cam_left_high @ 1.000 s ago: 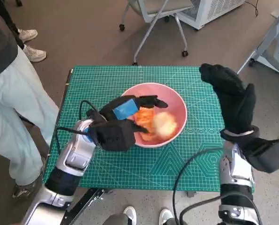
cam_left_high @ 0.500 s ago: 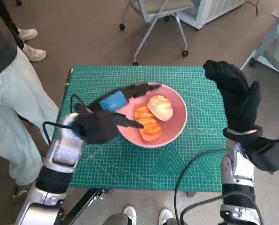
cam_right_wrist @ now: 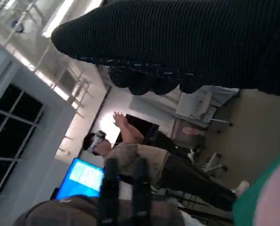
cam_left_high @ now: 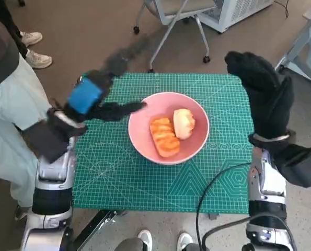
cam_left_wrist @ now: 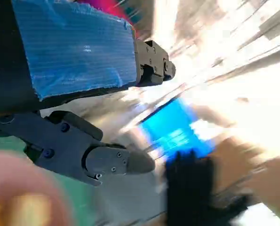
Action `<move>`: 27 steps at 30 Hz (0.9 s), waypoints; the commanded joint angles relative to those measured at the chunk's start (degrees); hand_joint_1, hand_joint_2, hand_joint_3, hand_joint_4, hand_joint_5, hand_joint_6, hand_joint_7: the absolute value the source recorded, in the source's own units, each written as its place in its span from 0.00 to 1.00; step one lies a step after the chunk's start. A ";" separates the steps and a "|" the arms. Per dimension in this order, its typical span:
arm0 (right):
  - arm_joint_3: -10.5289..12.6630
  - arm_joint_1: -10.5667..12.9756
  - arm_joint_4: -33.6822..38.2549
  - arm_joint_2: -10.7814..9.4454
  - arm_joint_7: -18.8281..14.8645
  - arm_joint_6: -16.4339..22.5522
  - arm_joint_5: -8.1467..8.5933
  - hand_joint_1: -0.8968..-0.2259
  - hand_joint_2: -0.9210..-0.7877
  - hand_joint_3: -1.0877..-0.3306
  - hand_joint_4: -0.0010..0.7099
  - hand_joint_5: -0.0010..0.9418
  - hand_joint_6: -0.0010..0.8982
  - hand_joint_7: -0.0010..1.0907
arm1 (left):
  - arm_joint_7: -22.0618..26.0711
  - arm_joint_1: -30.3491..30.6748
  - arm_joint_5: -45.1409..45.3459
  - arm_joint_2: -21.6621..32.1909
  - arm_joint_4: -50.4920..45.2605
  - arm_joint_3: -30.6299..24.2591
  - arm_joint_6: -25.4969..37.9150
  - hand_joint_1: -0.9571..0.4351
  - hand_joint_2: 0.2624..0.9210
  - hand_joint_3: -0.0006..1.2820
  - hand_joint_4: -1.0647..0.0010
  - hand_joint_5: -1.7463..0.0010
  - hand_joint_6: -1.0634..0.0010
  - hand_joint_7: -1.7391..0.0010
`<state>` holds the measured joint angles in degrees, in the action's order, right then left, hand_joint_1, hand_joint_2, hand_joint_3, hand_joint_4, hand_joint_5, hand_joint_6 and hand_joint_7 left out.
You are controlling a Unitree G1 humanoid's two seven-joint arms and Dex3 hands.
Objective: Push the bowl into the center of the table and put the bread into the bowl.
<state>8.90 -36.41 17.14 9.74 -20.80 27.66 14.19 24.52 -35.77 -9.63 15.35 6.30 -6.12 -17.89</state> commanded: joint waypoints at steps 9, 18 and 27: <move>-0.79 -5.76 1.92 1.55 1.03 -1.11 -2.57 0.29 0.00 0.41 0.28 0.01 0.11 0.43 | -8.19 -4.81 7.68 -1.40 6.95 -2.09 -17.66 0.13 1.00 0.47 1.00 1.00 0.87 1.00; -1.04 -6.54 3.56 1.82 0.37 0.89 -3.37 0.26 0.00 0.42 0.29 0.01 0.12 0.41 | -5.27 -4.23 -0.34 -2.96 6.49 -0.93 -17.33 0.12 1.00 0.48 0.98 0.99 0.87 1.00; -1.23 -6.04 3.67 1.35 -0.07 0.81 -2.49 0.25 0.00 0.43 0.29 0.01 0.13 0.41 | -2.43 -2.77 -5.27 -3.91 5.47 -0.06 -14.84 0.12 1.00 0.42 0.97 0.99 0.85 0.99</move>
<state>7.93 -43.30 20.34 11.11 -20.40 28.75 11.27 21.22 -39.45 -13.49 11.84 12.47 -6.60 -33.72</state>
